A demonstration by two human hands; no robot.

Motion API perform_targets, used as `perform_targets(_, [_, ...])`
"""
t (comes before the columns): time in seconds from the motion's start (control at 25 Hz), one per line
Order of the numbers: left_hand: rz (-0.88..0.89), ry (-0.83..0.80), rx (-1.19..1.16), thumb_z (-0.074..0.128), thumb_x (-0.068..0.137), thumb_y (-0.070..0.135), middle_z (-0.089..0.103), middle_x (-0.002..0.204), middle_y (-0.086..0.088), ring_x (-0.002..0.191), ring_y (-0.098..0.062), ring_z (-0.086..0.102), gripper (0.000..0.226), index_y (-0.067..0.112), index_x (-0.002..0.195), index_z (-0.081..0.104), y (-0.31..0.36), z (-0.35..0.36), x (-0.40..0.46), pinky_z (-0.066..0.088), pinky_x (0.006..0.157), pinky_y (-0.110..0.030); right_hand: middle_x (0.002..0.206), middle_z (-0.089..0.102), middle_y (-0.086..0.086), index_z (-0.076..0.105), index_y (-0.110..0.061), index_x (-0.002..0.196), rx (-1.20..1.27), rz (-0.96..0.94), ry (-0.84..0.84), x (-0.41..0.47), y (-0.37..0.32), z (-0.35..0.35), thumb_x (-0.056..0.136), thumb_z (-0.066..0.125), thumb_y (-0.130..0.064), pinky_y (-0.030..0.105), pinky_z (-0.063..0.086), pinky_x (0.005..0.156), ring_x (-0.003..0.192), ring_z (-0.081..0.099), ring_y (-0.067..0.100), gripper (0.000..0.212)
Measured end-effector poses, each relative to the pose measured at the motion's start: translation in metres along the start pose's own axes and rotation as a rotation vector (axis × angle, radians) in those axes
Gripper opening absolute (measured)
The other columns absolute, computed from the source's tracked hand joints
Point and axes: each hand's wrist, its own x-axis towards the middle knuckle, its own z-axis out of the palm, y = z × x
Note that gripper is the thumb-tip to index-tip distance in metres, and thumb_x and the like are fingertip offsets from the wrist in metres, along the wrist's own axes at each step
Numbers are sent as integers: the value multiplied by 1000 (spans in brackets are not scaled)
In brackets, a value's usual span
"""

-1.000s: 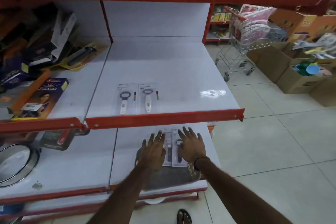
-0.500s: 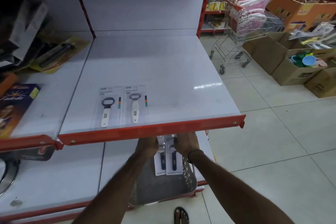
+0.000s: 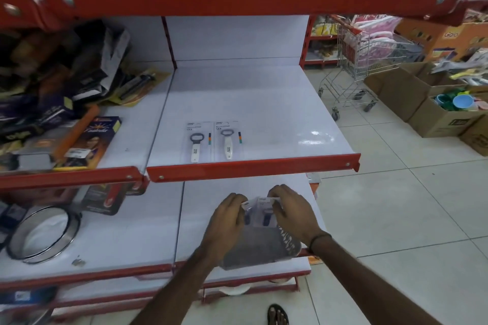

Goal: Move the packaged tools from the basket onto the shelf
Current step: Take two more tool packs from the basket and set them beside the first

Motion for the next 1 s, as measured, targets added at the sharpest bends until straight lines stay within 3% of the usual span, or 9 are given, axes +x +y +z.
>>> perform_targets(0.16, [126, 164, 16, 52, 99, 22, 64, 129, -3, 117, -18, 62, 28, 18, 127, 59, 45, -60, -32, 51, 104, -28, 107, 64, -9, 54, -27, 108, 103, -89, 180, -21, -45, -59, 97, 55, -21, 9, 45, 82, 91, 56, 0, 13])
perform_targets(0.28, [310, 297, -133, 47, 102, 15, 62, 113, 2, 100, -1, 63, 20, 18, 118, 59, 89, -112, -23, 50, 86, -7, 98, 63, -15, 53, -30, 104, 337, -143, 237, -13, -83, -121, 99, 50, -23, 8, 48, 68, 83, 61, 0, 9])
perform_targets(0.4, [263, 399, -288, 47, 98, 1, 62, 99, 0, 81, 6, 56, 19, 8, 107, 61, 122, -155, 24, 42, 72, -4, 94, 64, -15, 58, -23, 100, 536, -113, 276, 21, -104, -175, 98, 51, -10, 14, 52, 64, 80, 62, 2, 14])
perform_targets(0.52, [111, 373, -354, 45, 94, -6, 65, 99, -9, 71, 2, 58, 24, 1, 106, 64, 139, -181, 81, 40, 60, 1, 92, 63, -17, 60, -21, 92, 487, -69, 288, 71, -103, -210, 93, 53, -5, 10, 44, 65, 82, 57, -5, 18])
perform_targets(0.64, [44, 307, -312, 40, 93, -6, 65, 109, -15, 74, -13, 57, 31, -1, 110, 64, 150, -190, 134, 40, 55, -5, 99, 65, -2, 60, -28, 86, 457, -3, 278, 125, -89, -228, 91, 52, -6, 9, 45, 52, 76, 60, 10, 24])
perform_targets(0.72, [9, 281, -280, 39, 92, -5, 67, 111, -18, 82, -21, 56, 31, -2, 109, 64, 151, -188, 164, 42, 63, -21, 105, 66, 4, 62, -25, 92, 392, 45, 263, 156, -77, -227, 90, 50, -7, 10, 46, 48, 74, 63, 20, 23])
perform_targets(0.84, [-47, 209, -246, 40, 90, -7, 68, 112, -25, 95, -31, 61, 28, -8, 103, 65, 138, -170, 194, 37, 68, -25, 101, 67, 4, 60, -28, 94, 250, 131, 177, 189, -55, -211, 89, 45, -6, 21, 52, 55, 68, 61, 14, 27])
perform_targets(0.92, [-94, 145, -225, 41, 88, -8, 68, 112, -26, 103, -36, 62, 28, -9, 101, 66, 124, -151, 203, 45, 76, -32, 93, 65, 5, 59, -27, 91, 222, 161, 65, 201, -38, -192, 88, 43, -4, 15, 44, 42, 61, 56, 9, 28])
perform_targets(1.0, [-131, 72, -219, 41, 87, -7, 68, 115, -23, 108, -36, 61, 31, -5, 103, 68, 109, -135, 204, 47, 83, -31, 89, 64, 4, 60, -28, 86, 227, 197, -21, 203, -25, -174, 87, 46, -5, 10, 37, 38, 60, 55, 11, 27])
